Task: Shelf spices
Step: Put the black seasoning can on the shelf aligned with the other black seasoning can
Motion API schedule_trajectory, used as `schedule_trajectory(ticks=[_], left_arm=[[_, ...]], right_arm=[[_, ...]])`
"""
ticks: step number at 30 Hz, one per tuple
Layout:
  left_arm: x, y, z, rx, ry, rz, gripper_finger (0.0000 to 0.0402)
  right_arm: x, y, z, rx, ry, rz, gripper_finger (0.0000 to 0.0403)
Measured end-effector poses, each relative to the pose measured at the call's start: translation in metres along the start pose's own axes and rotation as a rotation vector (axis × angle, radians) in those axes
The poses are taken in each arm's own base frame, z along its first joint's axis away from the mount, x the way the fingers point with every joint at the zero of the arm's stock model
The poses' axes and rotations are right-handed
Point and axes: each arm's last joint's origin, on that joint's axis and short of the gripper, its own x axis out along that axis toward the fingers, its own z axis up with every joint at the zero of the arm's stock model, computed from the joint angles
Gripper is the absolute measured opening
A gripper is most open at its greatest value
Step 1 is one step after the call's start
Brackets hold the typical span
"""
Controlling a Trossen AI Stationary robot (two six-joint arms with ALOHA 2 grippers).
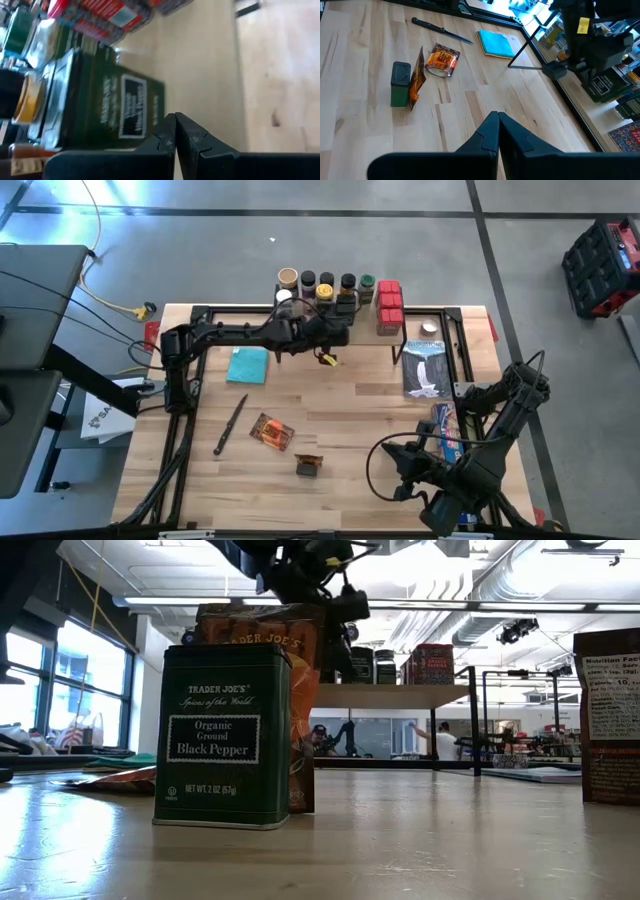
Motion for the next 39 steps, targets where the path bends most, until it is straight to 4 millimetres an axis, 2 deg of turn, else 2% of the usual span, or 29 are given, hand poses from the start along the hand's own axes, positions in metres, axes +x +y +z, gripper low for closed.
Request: schedule_trajectory(ticks=[10,39], left_arm=[[0.007,0.014,-0.009,-0.059,-0.003,0.012,0.0000],[0.013,0.022,-0.001,-0.150,-0.129,0.043,0.0000]], right_arm=[[0.000,0.000,0.000,0.001,0.001,0.000,0.0000],[0.000,0.000,0.000,0.002,0.000,0.000,0.0000]])
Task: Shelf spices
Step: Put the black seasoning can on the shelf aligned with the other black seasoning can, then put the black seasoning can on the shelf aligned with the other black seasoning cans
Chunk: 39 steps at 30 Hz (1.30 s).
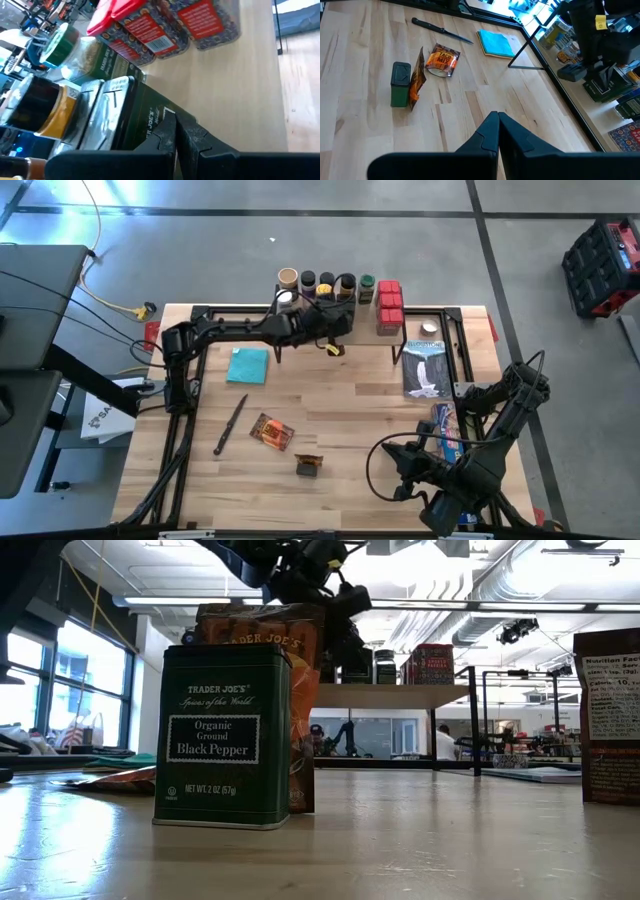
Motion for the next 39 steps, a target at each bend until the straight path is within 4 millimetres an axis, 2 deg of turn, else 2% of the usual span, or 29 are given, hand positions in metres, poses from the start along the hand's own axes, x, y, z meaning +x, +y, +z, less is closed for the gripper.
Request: schedule_trajectory(ticks=[11,15,19,23,29,33,39], left_arm=[[0.001,0.003,0.000,-0.009,-0.007,0.014,0.0000],[-0.006,-0.006,0.010,0.019,-0.037,0.004,0.0000],[-0.025,-0.016,0.030,0.045,-0.079,-0.019,0.0000],[-0.059,-0.028,0.053,0.089,-0.132,-0.061,0.0000],[-0.138,-0.054,0.074,0.100,-0.197,-0.180,0.0000],[-0.185,-0.090,0.069,0.102,-0.205,-0.274,0.0000],[-0.242,-0.140,0.045,0.055,-0.205,-0.357,0.0000]], right_arm=[[0.000,0.000,0.000,0.000,0.000,0.000,0.0000],[0.000,0.000,0.000,0.000,0.000,0.000,0.0000],[0.000,0.000,0.000,0.000,0.000,0.000,0.0000],[0.000,0.000,0.000,-0.001,0.000,0.000,0.0000],[0.000,0.000,0.000,0.006,0.004,0.005,0.0000],[-0.002,0.001,-0.001,0.003,0.000,0.009,0.0000],[-0.003,0.001,-0.001,0.002,-0.005,0.009,0.0000]])
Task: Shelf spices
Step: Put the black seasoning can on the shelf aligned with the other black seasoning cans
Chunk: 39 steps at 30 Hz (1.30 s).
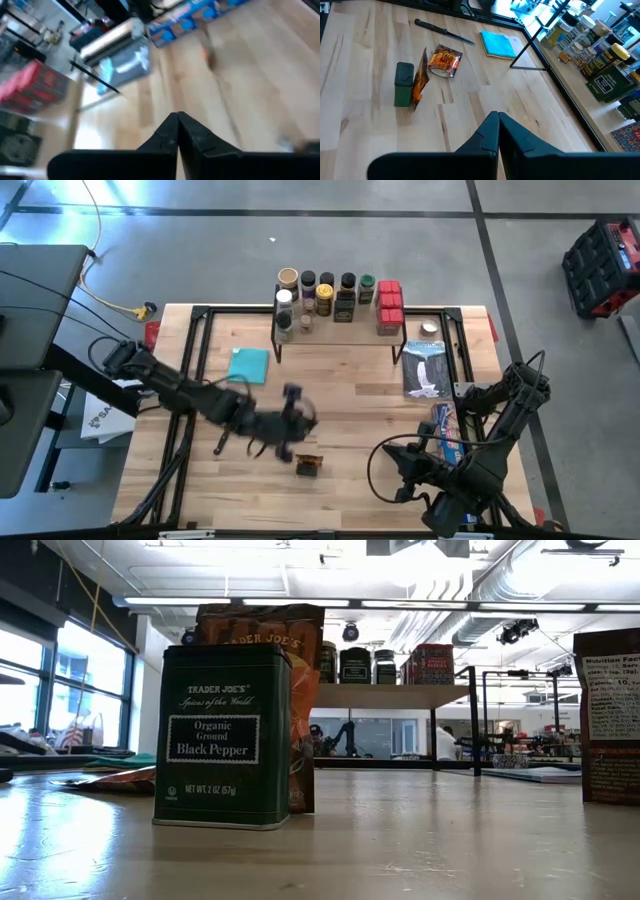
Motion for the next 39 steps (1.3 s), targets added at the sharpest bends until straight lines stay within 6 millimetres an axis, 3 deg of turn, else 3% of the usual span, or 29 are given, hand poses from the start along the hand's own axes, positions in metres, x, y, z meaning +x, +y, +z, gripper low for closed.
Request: schedule_trajectory(ticks=[7,11,14,17,22,27,39], left_arm=[[-0.027,-0.067,-0.015,-0.136,0.012,-0.190,0.0004],[-0.035,-0.104,-0.024,-0.192,0.047,-0.278,0.0031],[-0.034,-0.128,-0.031,-0.224,0.074,-0.308,0.0067],[-0.018,-0.146,-0.039,-0.267,0.130,-0.321,0.0113],[0.014,-0.152,-0.051,-0.296,0.228,-0.320,0.0197],[0.028,-0.142,-0.054,-0.322,0.255,-0.307,0.0257],[0.043,-0.124,-0.056,-0.297,0.283,-0.321,0.0273]], right_arm=[[0.001,0.000,0.000,0.001,-0.002,-0.003,0.0000],[0.001,0.000,0.001,0.006,-0.019,-0.014,0.0000],[0.001,0.000,0.002,0.009,-0.035,-0.024,0.0000],[0.001,0.000,0.002,0.011,-0.042,-0.028,0.0000],[0.001,0.000,0.002,0.011,-0.042,-0.027,0.0000],[0.001,0.000,0.002,0.005,-0.039,-0.025,0.0000],[0.001,0.000,0.002,0.020,-0.038,-0.024,0.0000]])
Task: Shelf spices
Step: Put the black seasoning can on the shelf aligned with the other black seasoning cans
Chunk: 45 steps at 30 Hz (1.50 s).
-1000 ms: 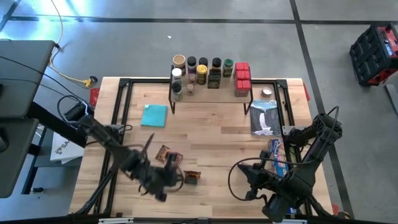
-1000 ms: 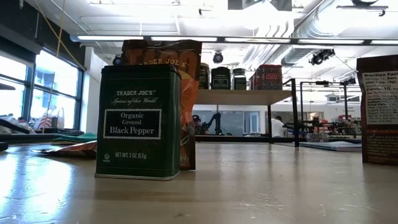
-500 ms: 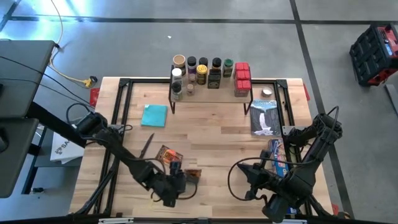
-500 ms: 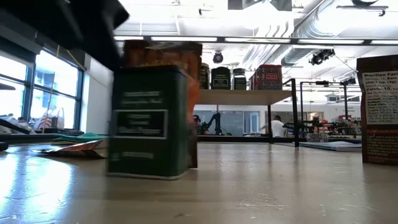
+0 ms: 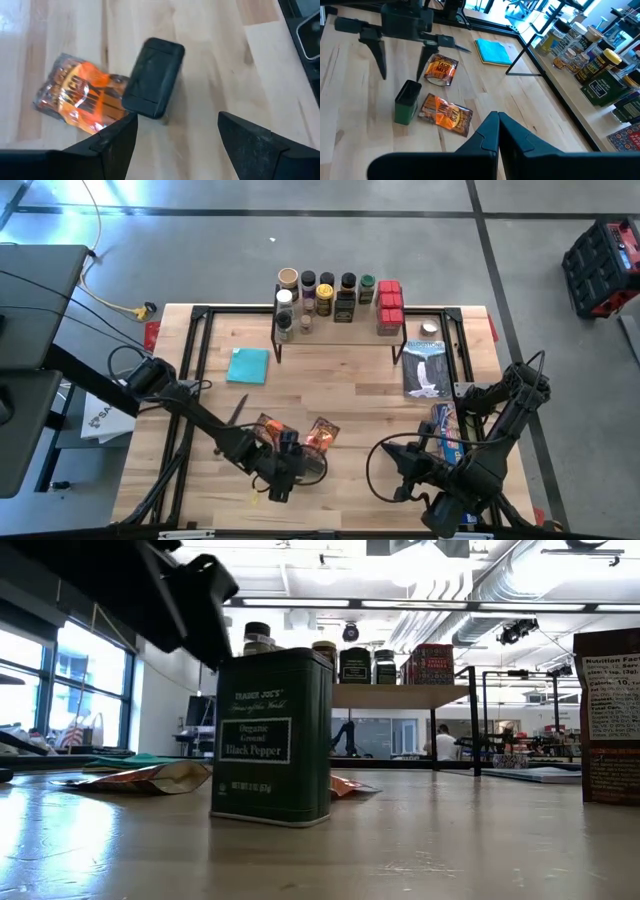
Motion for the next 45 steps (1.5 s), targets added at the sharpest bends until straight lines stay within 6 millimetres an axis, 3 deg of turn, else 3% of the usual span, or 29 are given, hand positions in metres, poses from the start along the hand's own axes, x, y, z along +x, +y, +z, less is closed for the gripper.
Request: schedule_trajectory(ticks=[8,18,23,28,30,37,41,45], left_arm=[[0.006,0.017,0.008,0.059,-0.013,-0.002,0.0273],[0.029,0.017,0.009,0.216,-0.033,-0.062,0.0269],[0.032,0.016,0.009,0.211,-0.030,-0.058,0.0227],[0.031,0.018,0.009,0.206,-0.028,-0.055,0.0152],[0.028,0.020,0.012,0.204,-0.013,-0.051,0.0123],[-0.015,0.041,0.058,0.191,-0.010,-0.018,0.0121],[-0.042,0.073,0.093,0.198,-0.043,0.038,0.0121],[-0.060,0.122,0.121,0.201,-0.104,0.147,0.0121]], right_arm=[[0.000,0.000,0.000,0.001,0.000,0.000,0.0000],[-0.001,0.000,0.000,0.002,0.001,0.004,0.0000],[-0.001,0.000,0.000,0.003,0.002,0.005,0.0000],[-0.001,0.000,0.000,0.000,0.003,0.005,0.0000],[-0.001,0.000,0.000,0.000,0.003,0.005,0.0000],[-0.007,0.003,-0.003,-0.011,0.010,0.031,0.0000],[-0.015,0.005,-0.006,-0.019,-0.014,0.045,0.0000],[-0.022,0.007,-0.008,-0.004,-0.044,0.046,0.0000]])
